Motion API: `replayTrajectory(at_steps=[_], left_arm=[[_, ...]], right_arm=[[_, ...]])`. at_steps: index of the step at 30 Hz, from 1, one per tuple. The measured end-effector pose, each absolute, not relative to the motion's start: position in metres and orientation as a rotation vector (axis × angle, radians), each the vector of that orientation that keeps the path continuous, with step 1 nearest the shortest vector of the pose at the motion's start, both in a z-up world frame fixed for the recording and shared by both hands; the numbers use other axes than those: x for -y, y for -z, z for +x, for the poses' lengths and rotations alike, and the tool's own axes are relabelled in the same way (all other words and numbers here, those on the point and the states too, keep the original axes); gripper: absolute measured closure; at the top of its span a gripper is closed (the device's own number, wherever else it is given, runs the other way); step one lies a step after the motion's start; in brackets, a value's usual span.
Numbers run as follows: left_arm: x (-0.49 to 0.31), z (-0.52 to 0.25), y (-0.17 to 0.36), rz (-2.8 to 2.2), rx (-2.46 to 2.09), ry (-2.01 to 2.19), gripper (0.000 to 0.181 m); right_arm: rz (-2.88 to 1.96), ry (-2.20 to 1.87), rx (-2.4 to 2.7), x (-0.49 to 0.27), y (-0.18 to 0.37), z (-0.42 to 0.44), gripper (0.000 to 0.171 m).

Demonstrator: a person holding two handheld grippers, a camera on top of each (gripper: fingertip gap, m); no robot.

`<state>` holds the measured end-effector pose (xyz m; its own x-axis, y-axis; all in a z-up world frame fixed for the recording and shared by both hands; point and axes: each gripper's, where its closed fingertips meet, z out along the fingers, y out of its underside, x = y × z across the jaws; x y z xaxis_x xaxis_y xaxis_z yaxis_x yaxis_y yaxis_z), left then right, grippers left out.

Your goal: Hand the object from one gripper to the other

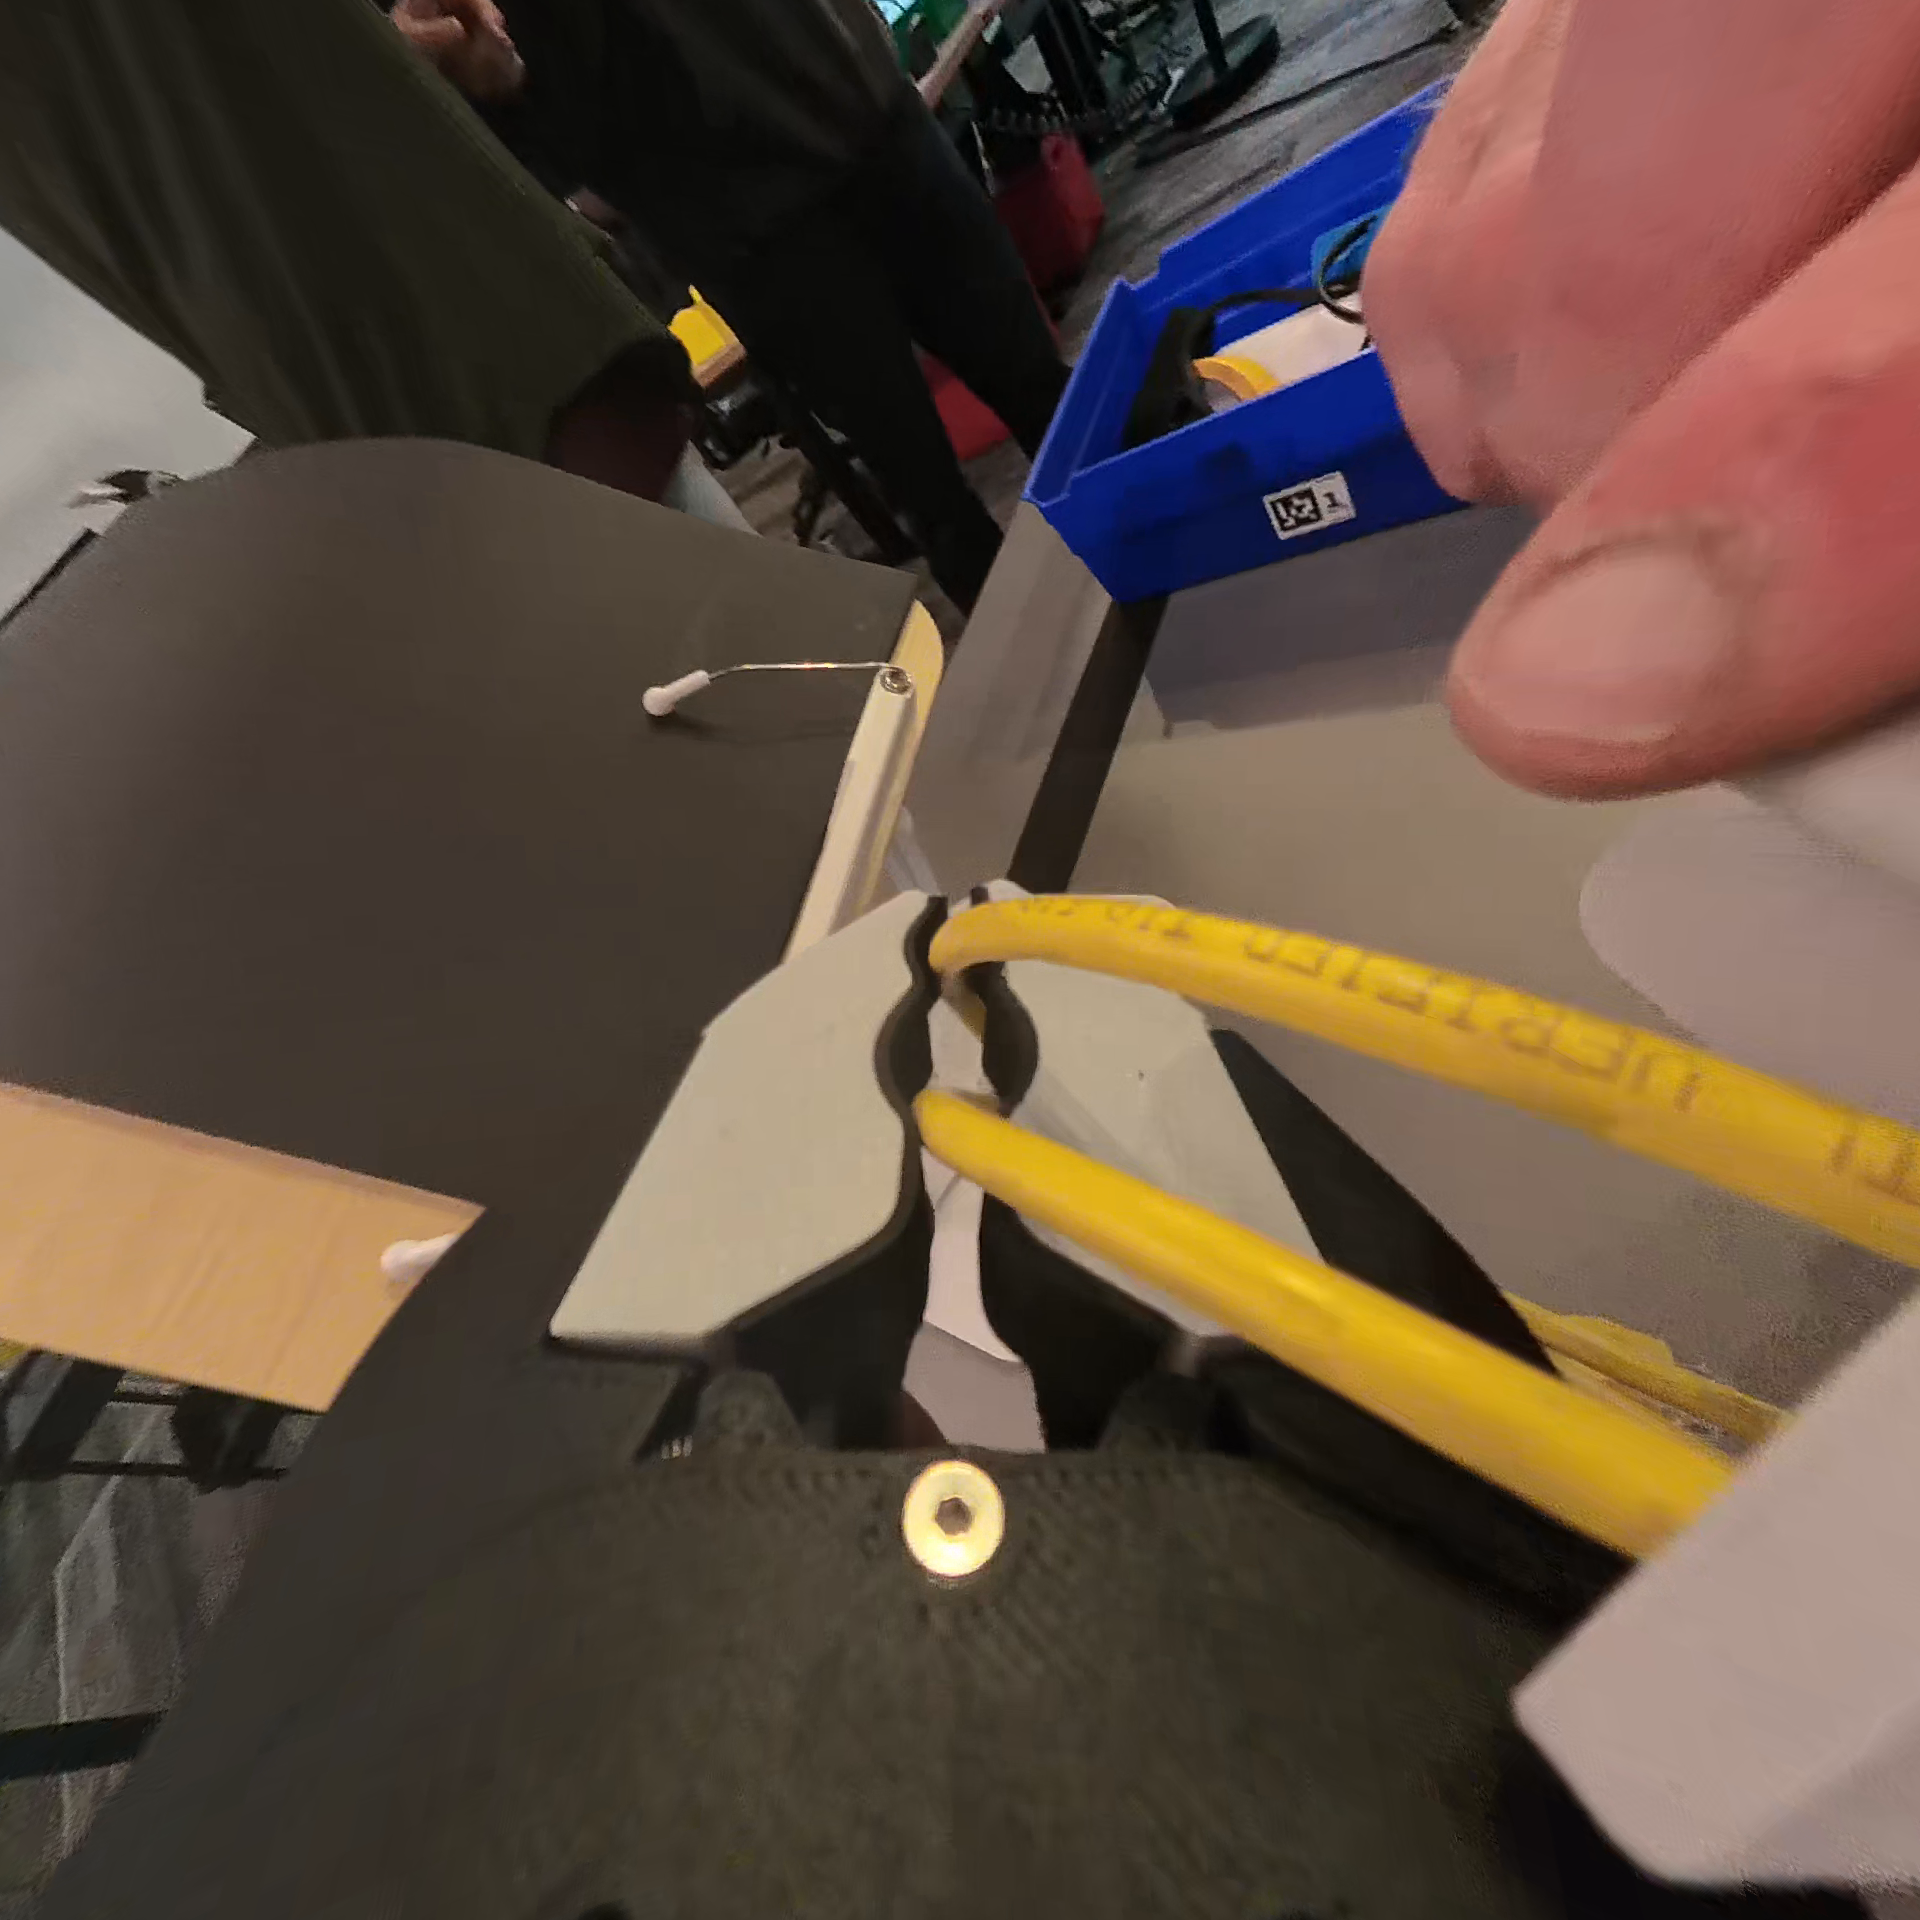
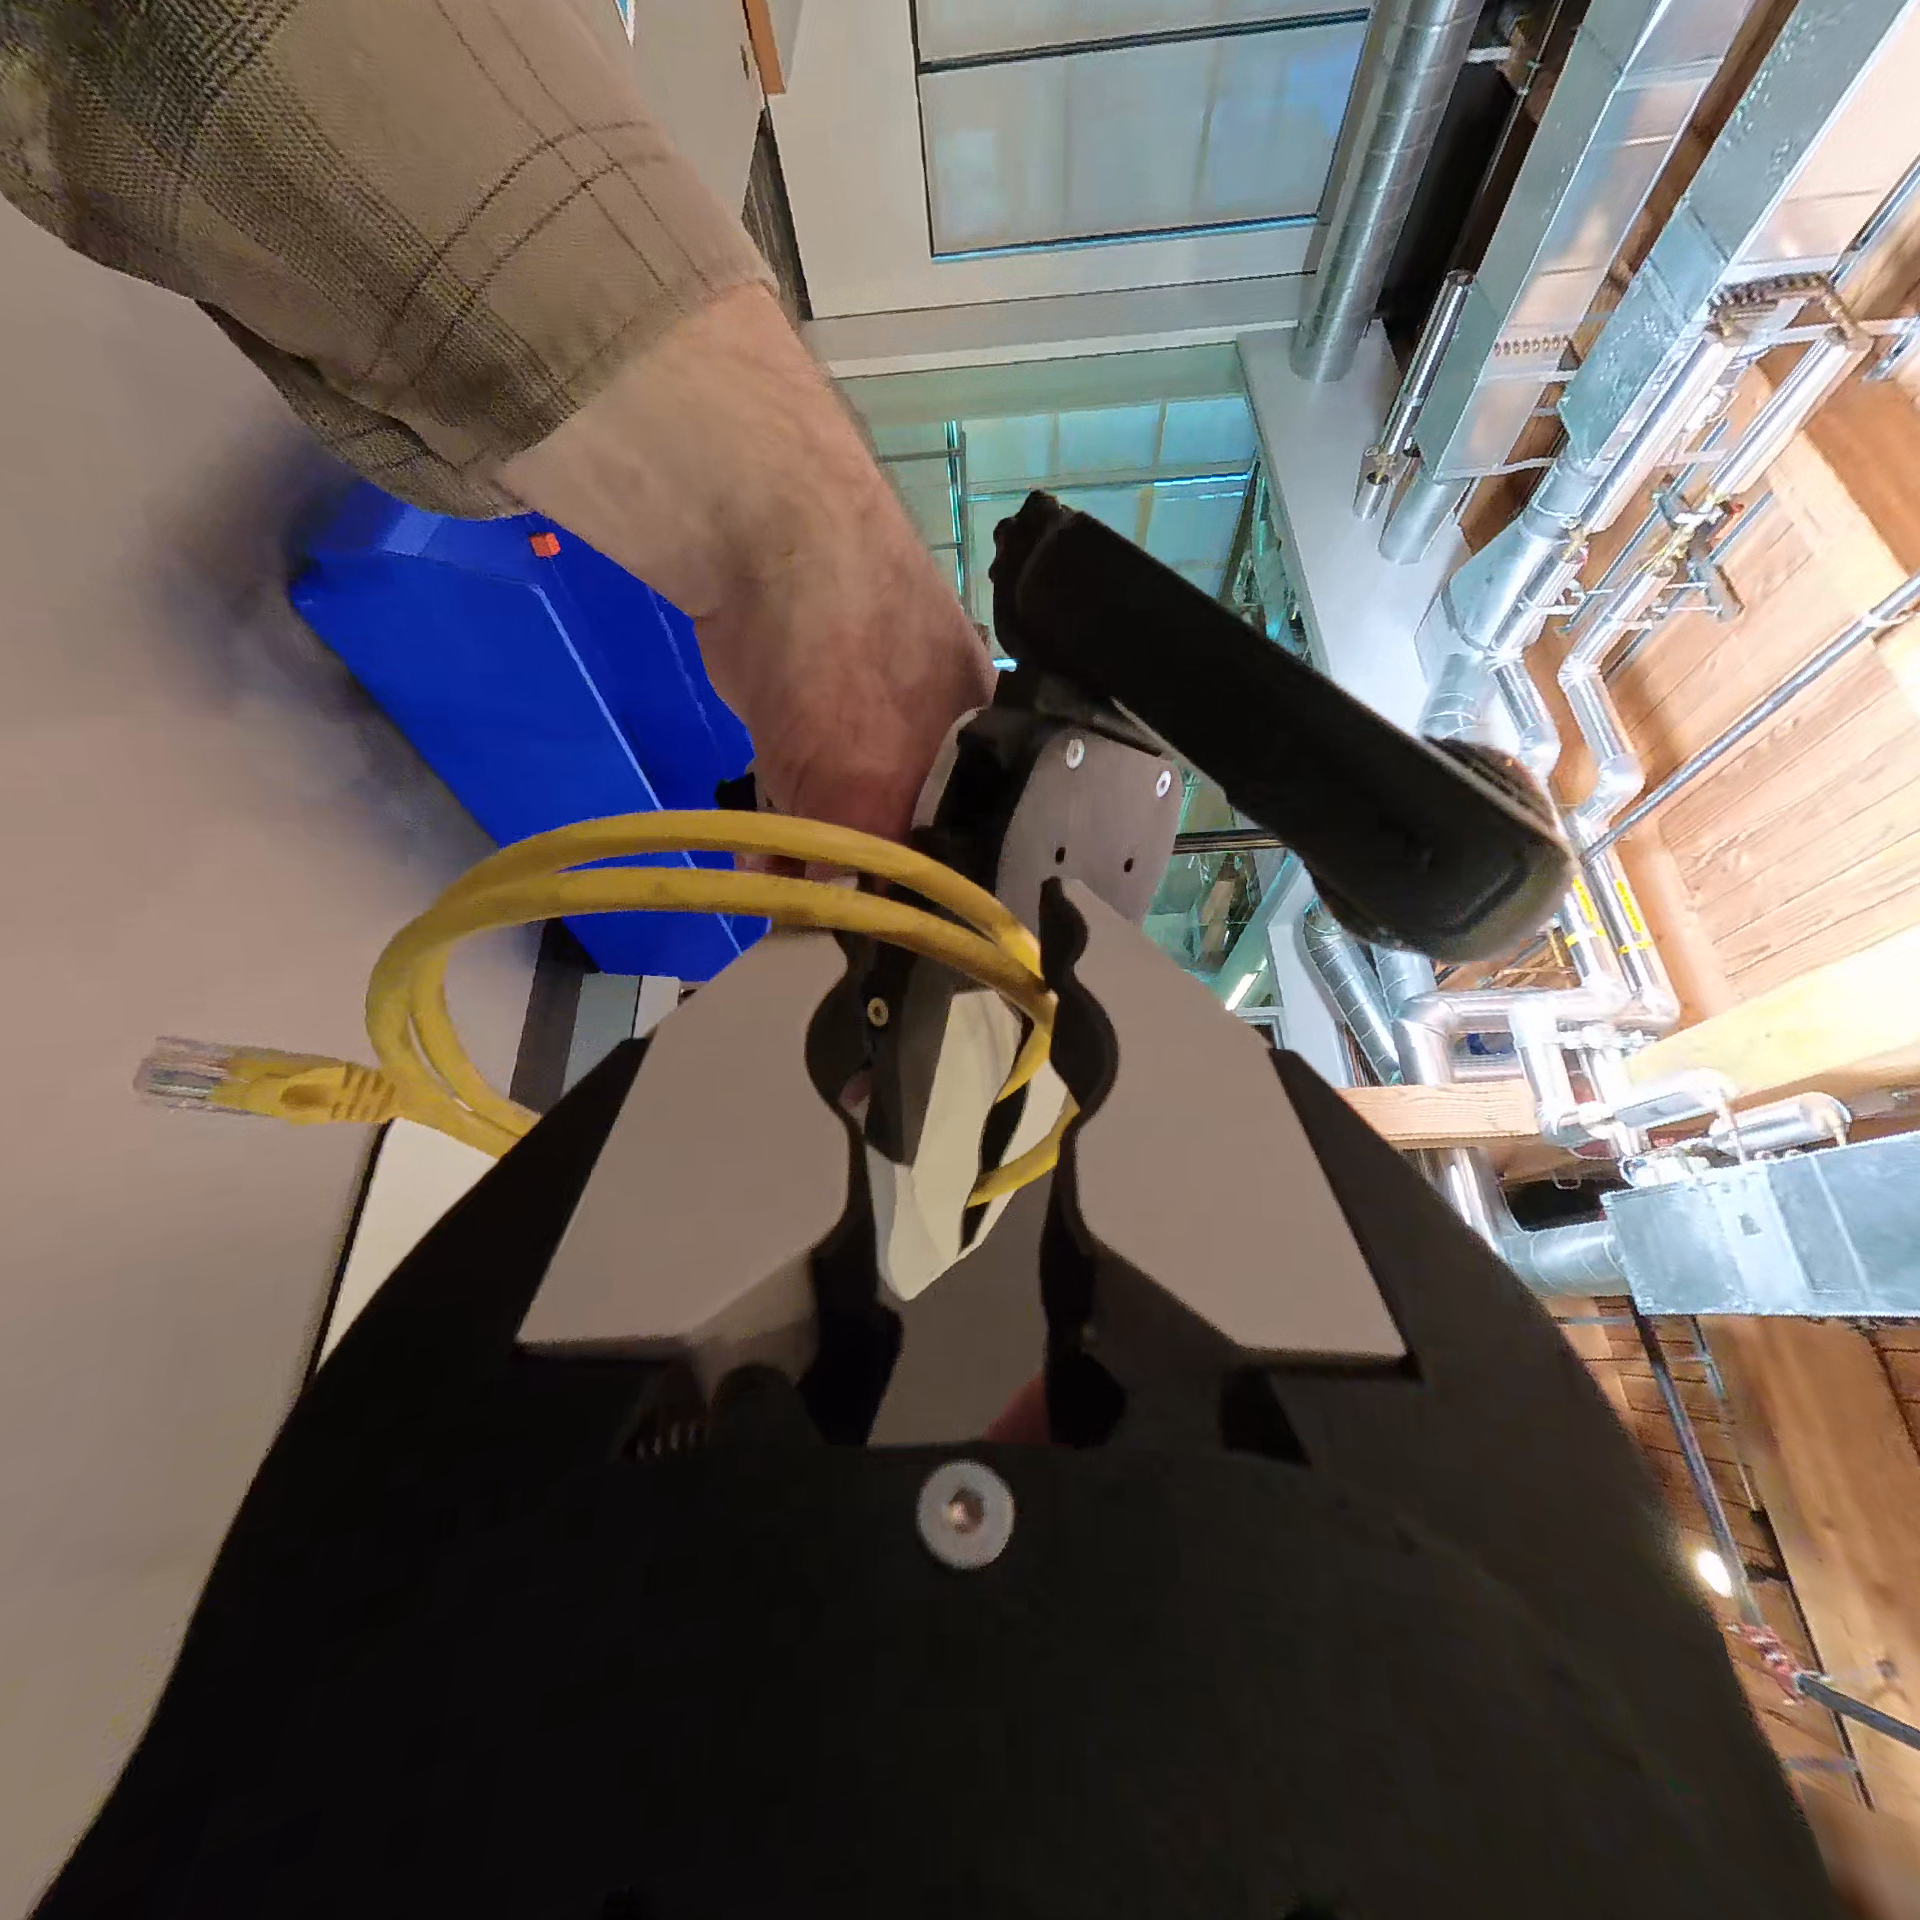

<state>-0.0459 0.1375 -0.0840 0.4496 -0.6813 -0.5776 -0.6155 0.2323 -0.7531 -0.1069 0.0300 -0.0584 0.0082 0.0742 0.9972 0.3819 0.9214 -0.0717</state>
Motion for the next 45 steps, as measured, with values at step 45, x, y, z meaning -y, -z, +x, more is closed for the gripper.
replayTrajectory(at_steps=[45], left_arm=[[-0.093,-0.029,0.026,-0.751,-1.246,-0.295,0.125]], right_arm=[[-1.343,-0.832,1.234,-0.127,0.076,-0.052,0.169]])
